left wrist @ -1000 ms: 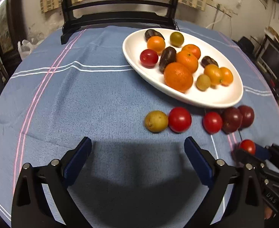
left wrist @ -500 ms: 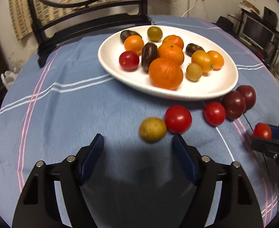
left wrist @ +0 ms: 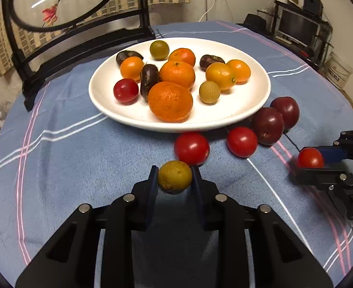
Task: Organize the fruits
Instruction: 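Carry the red tomato and yellow-green fruit onto the plate and open both grippers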
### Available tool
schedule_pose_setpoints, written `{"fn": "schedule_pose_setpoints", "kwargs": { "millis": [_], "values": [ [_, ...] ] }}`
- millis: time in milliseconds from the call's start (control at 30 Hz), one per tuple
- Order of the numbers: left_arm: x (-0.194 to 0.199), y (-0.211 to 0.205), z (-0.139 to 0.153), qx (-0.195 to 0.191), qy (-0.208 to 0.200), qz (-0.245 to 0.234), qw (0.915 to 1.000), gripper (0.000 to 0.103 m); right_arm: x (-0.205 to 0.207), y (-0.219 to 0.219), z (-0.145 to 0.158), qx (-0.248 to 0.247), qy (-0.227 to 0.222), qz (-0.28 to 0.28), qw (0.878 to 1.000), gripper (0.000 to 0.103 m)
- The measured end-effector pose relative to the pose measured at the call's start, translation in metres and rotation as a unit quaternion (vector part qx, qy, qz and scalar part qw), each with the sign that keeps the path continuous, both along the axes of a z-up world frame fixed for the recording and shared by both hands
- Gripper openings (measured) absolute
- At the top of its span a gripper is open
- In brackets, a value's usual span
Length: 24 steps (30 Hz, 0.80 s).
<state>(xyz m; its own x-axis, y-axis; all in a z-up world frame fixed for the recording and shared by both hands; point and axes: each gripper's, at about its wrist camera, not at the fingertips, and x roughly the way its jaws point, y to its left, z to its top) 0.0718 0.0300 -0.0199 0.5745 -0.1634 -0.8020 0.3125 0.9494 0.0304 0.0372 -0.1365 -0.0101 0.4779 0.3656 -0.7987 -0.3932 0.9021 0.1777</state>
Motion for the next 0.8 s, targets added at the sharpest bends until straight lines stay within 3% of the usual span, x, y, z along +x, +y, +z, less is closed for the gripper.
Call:
{"fn": "schedule_pose_setpoints", "kwargs": {
  "millis": [200, 300, 467, 567, 667, 800],
  "values": [
    [-0.014, 0.003, 0.010, -0.011, 0.034, 0.035, 0.9987, 0.027, -0.002, -0.006, 0.007, 0.028, -0.003, -0.004, 1.000, 0.029],
    [-0.028, -0.002, 0.027, -0.013, 0.015, 0.029, 0.9994, 0.027, -0.003, -0.009, 0.012, 0.054, -0.005, -0.005, 0.998, 0.029],
    [-0.034, -0.012, 0.061, -0.019, -0.020, 0.031, 0.9992, 0.027, 0.001, -0.011, 0.028, 0.055, -0.024, -0.021, 0.998, 0.029],
    [-0.020, -0.013, 0.076, -0.032, -0.032, 0.046, 0.9979, 0.027, 0.015, -0.017, 0.049, 0.073, -0.022, -0.010, 0.997, 0.029],
    [0.005, -0.011, 0.087, -0.054, -0.023, 0.070, 0.9958, 0.027, 0.035, -0.016, 0.072, 0.044, -0.067, -0.012, 0.997, 0.029],
    [0.053, -0.005, 0.082, -0.074, -0.002, 0.115, 0.9907, 0.027, 0.077, -0.006, 0.068, 0.019, -0.074, -0.029, 0.997, 0.029]
  ]
}}
